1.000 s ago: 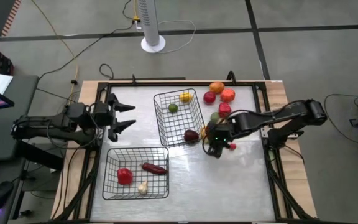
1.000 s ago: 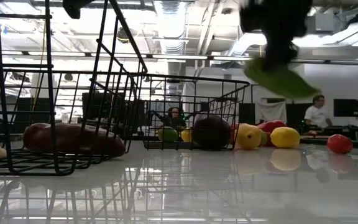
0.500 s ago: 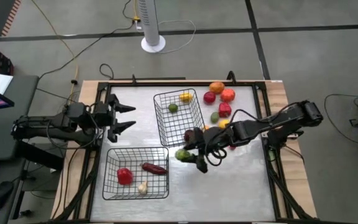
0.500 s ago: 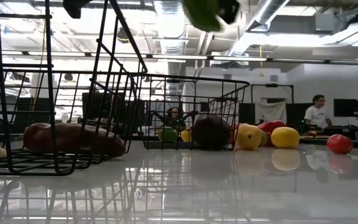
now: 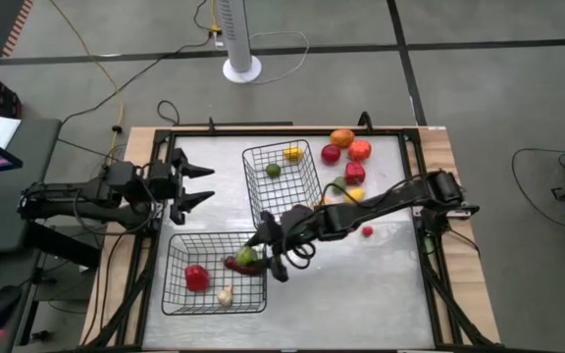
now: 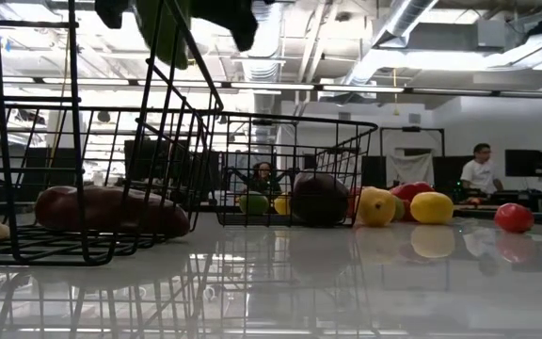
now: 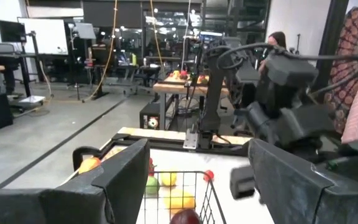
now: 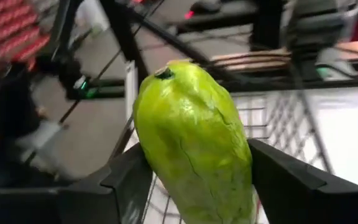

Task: Sort produce into baskets
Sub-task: Put the green cucumber into the bottom black wire basket, then put the bottom red tomato into the top black wire basket

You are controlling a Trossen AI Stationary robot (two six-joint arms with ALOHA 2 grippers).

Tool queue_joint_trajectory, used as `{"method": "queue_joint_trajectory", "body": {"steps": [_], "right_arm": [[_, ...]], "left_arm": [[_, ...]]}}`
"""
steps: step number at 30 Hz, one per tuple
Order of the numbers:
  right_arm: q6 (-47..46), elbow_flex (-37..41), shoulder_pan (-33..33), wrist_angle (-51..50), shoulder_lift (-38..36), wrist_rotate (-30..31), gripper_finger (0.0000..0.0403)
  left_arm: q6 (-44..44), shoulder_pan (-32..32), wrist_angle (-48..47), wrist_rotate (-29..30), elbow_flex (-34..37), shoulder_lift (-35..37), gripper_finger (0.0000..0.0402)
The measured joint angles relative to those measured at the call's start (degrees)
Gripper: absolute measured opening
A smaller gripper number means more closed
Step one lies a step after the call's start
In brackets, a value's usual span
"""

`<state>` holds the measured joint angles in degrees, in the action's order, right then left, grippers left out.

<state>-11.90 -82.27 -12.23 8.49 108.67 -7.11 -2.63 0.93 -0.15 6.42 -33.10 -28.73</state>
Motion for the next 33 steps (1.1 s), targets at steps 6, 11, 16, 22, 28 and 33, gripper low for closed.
{"method": "queue_joint_trajectory", "body": {"steps": [6, 11, 16, 22, 28, 33], "right_arm": [[2.27, -9.49, 0.01, -17.21, 2.38, -0.54, 0.0335], [1.72, -14.11, 0.21, -37.0, 0.89, 6.02, 0.0348], [-3.47, -14.64, -2.06, -55.09, -2.08, 17.33, 0.0343], [-11.63, -9.18, -9.51, -63.64, -7.53, 30.59, 0.0327], [-26.44, 4.67, -14.6, -63.11, -15.89, 36.74, 0.0319], [-35.82, 18.65, -15.53, -58.87, -20.94, 40.03, 0.0318]], "left_arm": [[0.0, 0.0, -0.54, 0.0, 0.0, 0.23, 0.0261], [-0.04, 0.0, -0.89, 0.0, 0.0, 0.37, 0.0261], [-0.39, 0.0, -1.53, -0.02, 0.0, 0.42, 0.0261], [-0.27, 0.0, -2.26, -0.01, 0.0, 0.39, 0.0261], [-1.08, 0.0, -2.22, -0.02, 0.0, 0.39, 0.0261], [-1.55, 0.0, -2.2, -0.02, 0.0, 0.39, 0.0261]]}}
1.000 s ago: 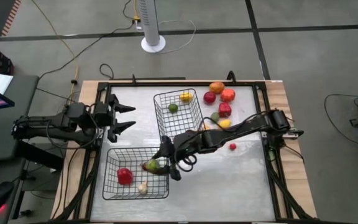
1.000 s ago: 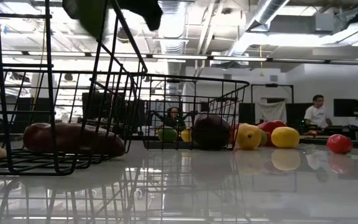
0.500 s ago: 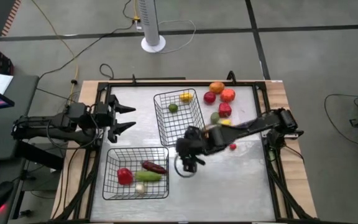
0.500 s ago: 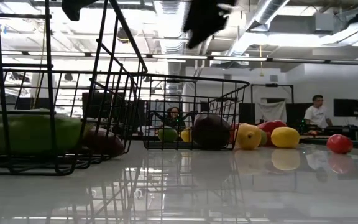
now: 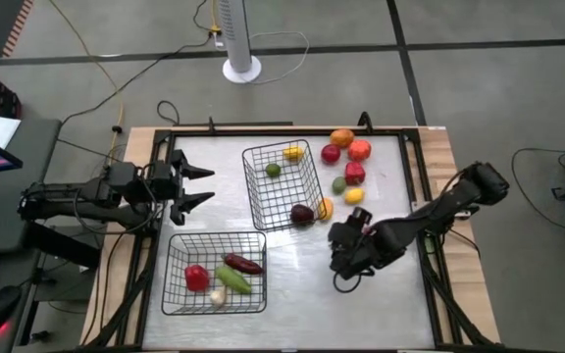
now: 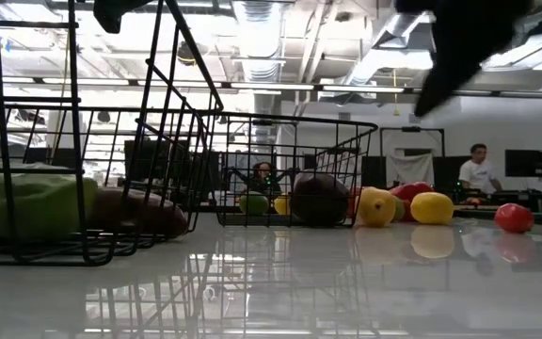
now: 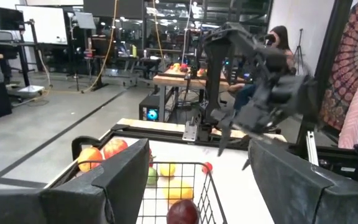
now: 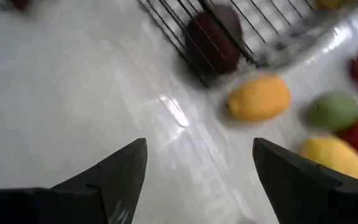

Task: Sort produce into baskets
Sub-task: Put the bottom red tomato into the top black wire basket

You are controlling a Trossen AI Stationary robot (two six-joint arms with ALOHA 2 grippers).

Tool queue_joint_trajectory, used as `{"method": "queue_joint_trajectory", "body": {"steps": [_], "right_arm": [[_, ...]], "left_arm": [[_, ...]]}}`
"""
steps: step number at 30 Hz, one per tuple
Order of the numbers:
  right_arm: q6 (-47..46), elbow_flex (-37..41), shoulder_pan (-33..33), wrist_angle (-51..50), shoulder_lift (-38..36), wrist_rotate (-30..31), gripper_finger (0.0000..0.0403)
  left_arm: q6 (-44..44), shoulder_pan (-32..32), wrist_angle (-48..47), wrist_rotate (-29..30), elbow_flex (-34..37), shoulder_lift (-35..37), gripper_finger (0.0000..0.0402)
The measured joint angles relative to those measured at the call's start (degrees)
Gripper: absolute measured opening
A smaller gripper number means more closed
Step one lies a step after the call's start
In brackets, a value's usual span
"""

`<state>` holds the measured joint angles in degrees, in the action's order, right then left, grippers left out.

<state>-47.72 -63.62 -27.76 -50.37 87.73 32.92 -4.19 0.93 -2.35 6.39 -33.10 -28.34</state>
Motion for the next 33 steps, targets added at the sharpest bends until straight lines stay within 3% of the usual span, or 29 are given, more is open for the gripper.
{"method": "queue_joint_trajectory", "body": {"steps": [6, 11, 19, 26, 33], "right_arm": [[1.41, 13.84, 3.64, 12.3, -3.31, 0.53, 0.0318], [4.15, 19.25, 7.61, 18.48, -6.03, 0.37, 0.0318], [-6.61, 19.88, 7.96, 8.22, -9.17, -4.06, 0.0318], [-16.35, 19.89, 4.73, -1.52, -6.81, -4.45, 0.0318], [-16.71, 19.87, 3.39, -3.52, -2.52, -7.31, 0.0318]], "left_arm": [[0.55, 0.0, 0.0, 0.02, 0.0, 0.0, 0.0261], [0.59, 0.0, -0.17, 0.02, 0.0, 0.0, 0.0261], [0.8, 0.0, -0.98, 0.02, 0.0, 0.0, 0.0261], [0.67, 0.0, -0.81, 0.02, 0.0, 0.0, 0.0261], [0.57, 0.0, -0.81, 0.02, 0.0, 0.0, 0.0261]]}}
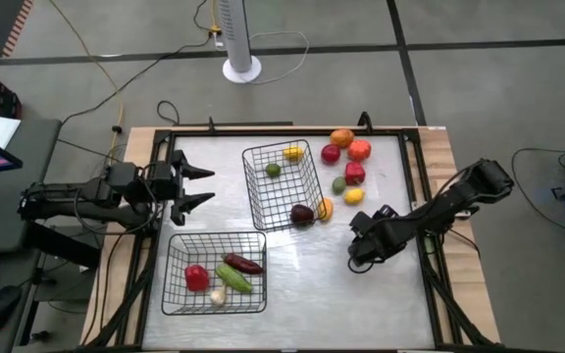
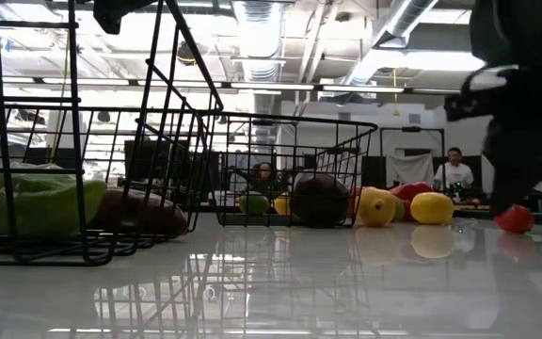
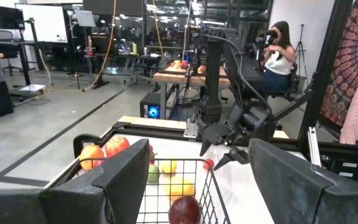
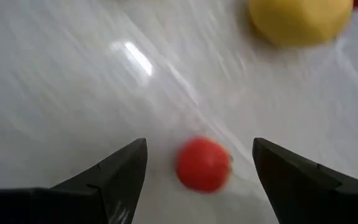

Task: Sort produce into baskets
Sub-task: Put the bottom red tomato into the top black wire basket

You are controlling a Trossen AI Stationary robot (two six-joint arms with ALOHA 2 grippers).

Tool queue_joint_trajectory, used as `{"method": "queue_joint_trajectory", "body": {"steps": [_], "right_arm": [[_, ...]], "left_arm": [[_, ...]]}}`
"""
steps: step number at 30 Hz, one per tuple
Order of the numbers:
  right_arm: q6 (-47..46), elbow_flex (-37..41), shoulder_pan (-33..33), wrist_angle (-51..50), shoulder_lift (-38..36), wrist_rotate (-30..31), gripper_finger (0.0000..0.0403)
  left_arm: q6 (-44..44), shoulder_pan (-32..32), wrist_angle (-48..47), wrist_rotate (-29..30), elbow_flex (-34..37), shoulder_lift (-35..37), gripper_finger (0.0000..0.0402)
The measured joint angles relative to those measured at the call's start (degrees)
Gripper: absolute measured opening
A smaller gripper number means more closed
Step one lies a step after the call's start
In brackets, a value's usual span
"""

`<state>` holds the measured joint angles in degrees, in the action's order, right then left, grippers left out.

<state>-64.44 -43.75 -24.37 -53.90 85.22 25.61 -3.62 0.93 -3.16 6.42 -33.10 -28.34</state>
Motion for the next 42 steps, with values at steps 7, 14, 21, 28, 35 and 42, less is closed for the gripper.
{"method": "queue_joint_trajectory", "body": {"steps": [7, 14, 21, 28, 35, 42], "right_arm": [[-0.21, 0.09, 0.95, -1.08, -0.55, -1.71, 0.0319], [-1.88, 0.09, 0.38, -1.23, -0.79, -1.71, 0.0319], [-3.64, 0.09, 0.93, -0.81, -0.77, -4.54, 0.0318], [-4.53, 0.09, 2.87, -0.71, -0.75, -6.06, 0.0306], [-4.19, 0.09, 4.55, -0.01, -0.75, -8.33, 0.0275], [-3.2, 0.09, 5.02, 2.28, -0.42, -10.5, 0.0226]], "left_arm": [[0.04, 0.0, 0.0, 0.0, 0.0, 0.0, 0.0261], [0.0, 0.0, 0.0, -0.01, 0.0, 0.0, 0.0261], [-0.02, 0.0, 0.0, 0.0, 0.0, 0.0, 0.0261], [-0.04, 0.0, 0.0, -0.11, 0.0, 0.0, 0.0261], [-0.04, 0.0, 0.02, -1.09, 0.0, 0.0, 0.0261], [-0.04, 0.0, 0.04, -1.09, 0.0, 0.0, 0.0261]]}}
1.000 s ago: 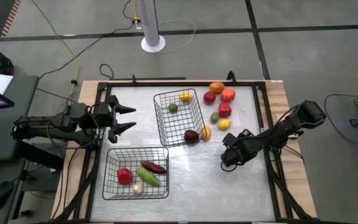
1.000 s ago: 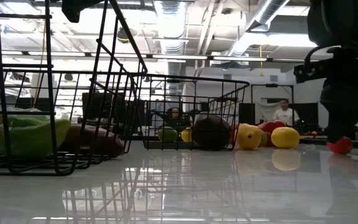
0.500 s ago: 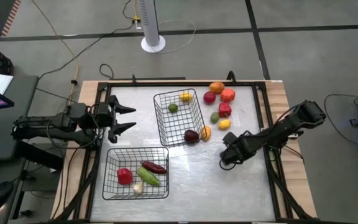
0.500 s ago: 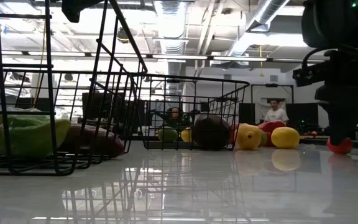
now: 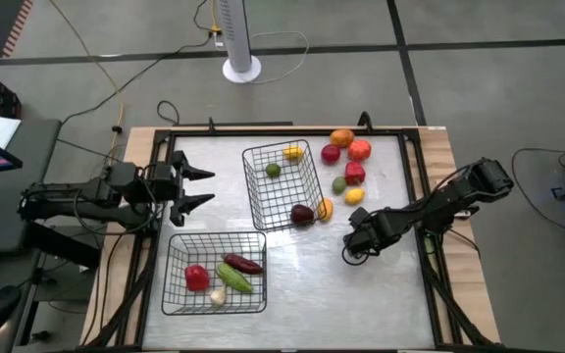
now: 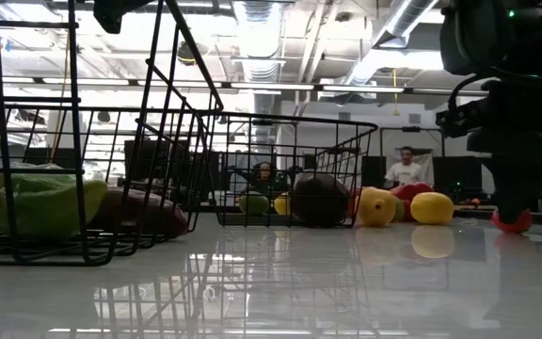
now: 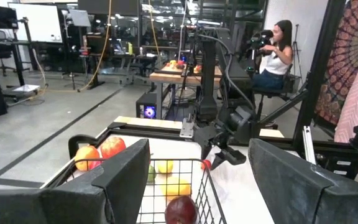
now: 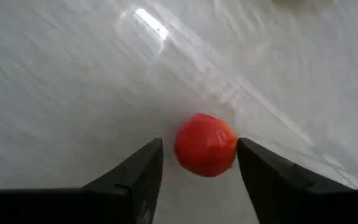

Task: Sort produce into baskets
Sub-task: Put the bottom red tomato into the top black wire basket

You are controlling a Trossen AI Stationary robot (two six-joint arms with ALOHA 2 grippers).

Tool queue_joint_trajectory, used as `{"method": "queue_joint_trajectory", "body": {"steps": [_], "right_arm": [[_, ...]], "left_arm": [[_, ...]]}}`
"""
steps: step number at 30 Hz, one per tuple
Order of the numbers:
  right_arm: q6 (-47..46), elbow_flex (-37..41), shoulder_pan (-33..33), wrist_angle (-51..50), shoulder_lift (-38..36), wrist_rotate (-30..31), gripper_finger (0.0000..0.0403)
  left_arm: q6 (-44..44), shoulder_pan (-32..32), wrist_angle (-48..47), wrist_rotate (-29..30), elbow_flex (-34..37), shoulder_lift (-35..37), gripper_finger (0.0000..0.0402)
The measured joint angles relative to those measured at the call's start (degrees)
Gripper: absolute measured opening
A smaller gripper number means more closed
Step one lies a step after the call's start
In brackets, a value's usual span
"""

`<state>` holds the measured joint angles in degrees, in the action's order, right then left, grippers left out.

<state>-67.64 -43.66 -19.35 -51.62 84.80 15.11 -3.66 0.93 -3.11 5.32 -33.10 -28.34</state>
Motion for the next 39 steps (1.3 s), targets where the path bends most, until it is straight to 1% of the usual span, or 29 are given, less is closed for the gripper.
{"method": "queue_joint_trajectory", "body": {"steps": [6, 9, 12, 16, 19, 22, 25, 29, 31, 34, 39], "right_arm": [[0.33, -0.12, 0.02, -0.09, 1.38, -0.25, 0.0161], [0.8, -0.17, 0.0, -0.22, 1.72, -0.24, 0.0139], [0.89, -0.14, 0.0, -0.22, 1.66, -0.16, 0.0135], [2.37, -0.94, 0.0, -1.51, 1.68, -0.55, 0.0139], [3.8, -4.32, 0.0, -2.38, 1.42, -1.38, 0.0139], [6.62, -9.23, -0.28, -0.24, 1.33, -2.27, 0.0138], [11.17, -14.21, -1.05, 6.13, 1.33, -3.19, 0.0141], [21.18, -17.85, -2.94, 21.04, 1.33, -3.01, 0.0144], [27.59, -18.23, -3.82, 31.31, 1.44, -2.99, 0.0144], [36.08, -18.19, -4.66, 43.17, 1.94, -2.93, 0.0145], [44.3, -18.08, -4.0, 55.67, 3.47, -2.76, 0.0145]], "left_arm": [[0.0, 0.0, 0.0, 0.01, 0.0, 0.02, 0.0261], [0.0, 0.0, 0.0, 0.02, 0.0, 0.02, 0.0261], [-0.01, 0.0, 0.02, 0.02, 0.0, 0.02, 0.0261], [0.0, 0.0, 0.02, 0.02, 0.0, 0.02, 0.0261], [-0.02, 0.0, 0.02, 0.04, 0.0, 0.02, 0.0261], [0.0, 0.0, 0.19, 0.04, 0.0, 0.0, 0.0261], [0.0, 0.0, 0.43, 0.04, 0.0, 0.0, 0.0261], [-0.03, 0.0, 0.44, 0.04, 0.0, 0.0, 0.0261], [-0.18, 0.0, 0.44, 0.04, 0.0, 0.0, 0.0261], [-0.2, 0.0, 0.44, 0.04, 0.0, 0.0, 0.0261], [-0.2, 0.0, 0.66, 0.04, 0.0, -0.15, 0.0261]]}}
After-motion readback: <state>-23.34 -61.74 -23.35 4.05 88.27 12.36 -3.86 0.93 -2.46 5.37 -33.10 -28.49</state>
